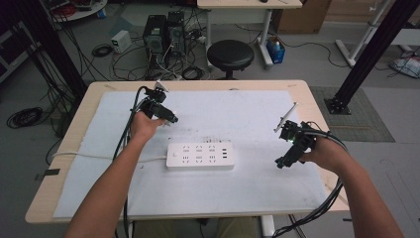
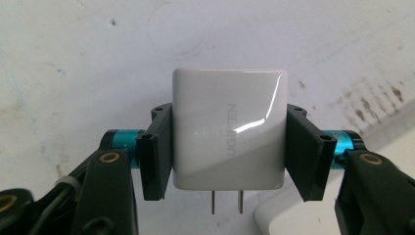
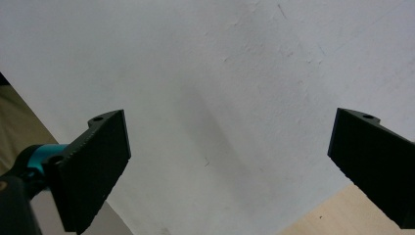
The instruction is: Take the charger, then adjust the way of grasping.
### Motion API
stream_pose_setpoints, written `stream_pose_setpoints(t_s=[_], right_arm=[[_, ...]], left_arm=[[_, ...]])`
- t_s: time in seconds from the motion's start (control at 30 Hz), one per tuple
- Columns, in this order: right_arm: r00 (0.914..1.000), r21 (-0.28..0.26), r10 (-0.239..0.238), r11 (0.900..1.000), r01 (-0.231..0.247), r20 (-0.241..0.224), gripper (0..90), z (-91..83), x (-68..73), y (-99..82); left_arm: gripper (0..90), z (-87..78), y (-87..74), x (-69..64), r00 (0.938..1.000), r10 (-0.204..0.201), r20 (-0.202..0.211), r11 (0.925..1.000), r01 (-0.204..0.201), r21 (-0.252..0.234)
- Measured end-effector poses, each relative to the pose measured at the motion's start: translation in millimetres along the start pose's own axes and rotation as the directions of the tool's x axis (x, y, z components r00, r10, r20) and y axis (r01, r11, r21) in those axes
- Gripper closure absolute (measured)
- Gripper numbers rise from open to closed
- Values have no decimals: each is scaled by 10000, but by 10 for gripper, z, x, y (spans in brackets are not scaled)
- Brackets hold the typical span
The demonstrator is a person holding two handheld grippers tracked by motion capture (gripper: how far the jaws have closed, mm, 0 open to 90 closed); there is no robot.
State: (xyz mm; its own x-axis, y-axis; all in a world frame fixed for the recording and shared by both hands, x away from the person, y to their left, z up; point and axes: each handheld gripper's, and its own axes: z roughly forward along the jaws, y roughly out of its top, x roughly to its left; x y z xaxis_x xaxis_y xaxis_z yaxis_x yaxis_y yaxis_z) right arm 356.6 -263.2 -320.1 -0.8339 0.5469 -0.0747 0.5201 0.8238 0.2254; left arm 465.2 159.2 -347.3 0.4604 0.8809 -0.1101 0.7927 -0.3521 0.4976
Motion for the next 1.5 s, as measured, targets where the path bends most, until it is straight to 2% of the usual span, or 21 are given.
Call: stream_pose_setpoints(t_s=[0.1,0.13,0.17,0.2,0.23,0.3,0.37,0.4,0.43,0.5,0.57,0.6,0.63,0.67,0.8,0.87,1.17,1.33,1.43,1.47,1.5], right_arm=[[10000,-48,48,10000,-48,-1,14,-2,11,0],[10000,-77,29,10000,-29,58,14,-14,25,0],[10000,-108,62,9999,-62,50,14,-15,32,2],[10000,-111,12,9999,-11,89,14,-17,35,5],[9999,-121,78,9999,-77,77,14,-18,48,7],[9999,-114,79,9999,-77,117,14,-25,62,10],[9999,-142,110,9998,-108,107,14,-26,70,11],[9999,-175,56,9998,-54,108,14,-29,80,12],[9999,-197,20,9998,-18,122,14,-31,85,13],[9999,-238,-15,9997,19,162,14,-35,102,15],[9998,-237,-19,9997,23,173,14,-42,114,21],[9999,-291,-33,9996,38,167,15,-44,119,27],[9998,-308,-40,9995,46,190,15,-45,123,33],[9998,-300,-55,9995,60,173,14,-48,128,40],[9998,-319,-114,9994,120,180,14,-51,133,55],[9997,-365,-113,9993,121,208,15,-54,132,74],[9996,-400,-35,9992,45,270,15,-54,126,101],[9995,-679,190,9975,-172,263,15,-69,130,111],[9993,-782,268,9966,-247,255,15,-82,133,120],[9992,-831,351,9960,-334,199,14,-82,131,125],[9985,-883,525,9948,-508,166,15,-86,135,129]], left_arm=[[424,-53,-14,0,9999,95,68,9999,-95,-86],[424,-202,-52,-13,9980,623,99,9977,-620,-260],[424,-202,-52,-13,9980,623,99,9977,-620,-260],[424,-297,-79,-28,9956,925,150,9949,-918,-424],[425,-297,-79,-28,9956,925,150,9949,-918,-424],[425,-390,-105,-35,9925,1201,224,9914,-1187,-542],[424,-471,-136,-49,9882,1506,271,9864,-1484,-705],[424,-545,-172,-69,9832,1802,307,9813,-1776,-740],[425,-545,-172,-69,9832,1802,307,9813,-1776,-740],[424,-607,-212,-94,9791,2005,344,9772,-1974,-782],[425,-700,-266,-129,9705,2383,375,9681,-2343,-889],[425,-700,-266,-129,9705,2383,375,9681,-2343,-889],[424,-731,-284,-142,9678,2487,392,9651,-2442,-944],[424,-787,-318,-158,9618,2703,434,9589,-2649,-1013],[425,-830,-346,-168,9573,2852,462,9541,-2790,-1086],[424,-878,-380,-171,9507,3053,544,9477,-2978,-1146],[424,-952,-444,-179,9330,3521,750,9302,-3399,-1382],[425,-971,-465,-226,9175,3887,838,9153,-3742,-1492],[424,-975,-470,-253,9030,4195,925,9024,-4039,-1500],[424,-971,-474,-263,8998,4254,970,8993,-4082,-1569],[424,-976,-475,-268,8933,4383,994,8938,-4215,-1529]])
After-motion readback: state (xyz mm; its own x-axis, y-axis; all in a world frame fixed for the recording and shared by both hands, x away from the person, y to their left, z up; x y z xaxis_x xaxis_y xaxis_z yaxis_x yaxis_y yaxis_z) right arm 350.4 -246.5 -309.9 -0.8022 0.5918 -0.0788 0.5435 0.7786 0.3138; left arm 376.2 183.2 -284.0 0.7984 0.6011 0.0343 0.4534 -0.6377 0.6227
